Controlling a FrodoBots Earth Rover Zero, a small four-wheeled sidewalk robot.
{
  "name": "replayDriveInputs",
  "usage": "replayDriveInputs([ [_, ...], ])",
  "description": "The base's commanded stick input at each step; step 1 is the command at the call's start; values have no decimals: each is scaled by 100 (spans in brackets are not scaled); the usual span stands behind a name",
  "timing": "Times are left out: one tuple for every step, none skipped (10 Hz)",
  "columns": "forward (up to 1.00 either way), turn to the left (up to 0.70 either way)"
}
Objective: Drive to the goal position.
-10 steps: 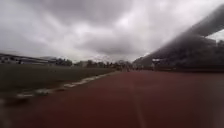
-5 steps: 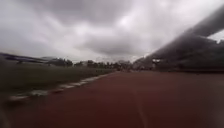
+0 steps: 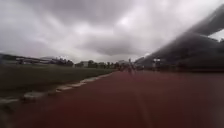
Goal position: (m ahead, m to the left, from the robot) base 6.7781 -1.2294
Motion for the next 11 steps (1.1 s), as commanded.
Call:
replayDriveInputs([
  [50,2],
  [50,2],
  [50,2],
  [50,2],
  [50,2],
  [50,2],
  [50,2],
  [50,2],
  [50,2],
  [50,2],
  [50,2],
])
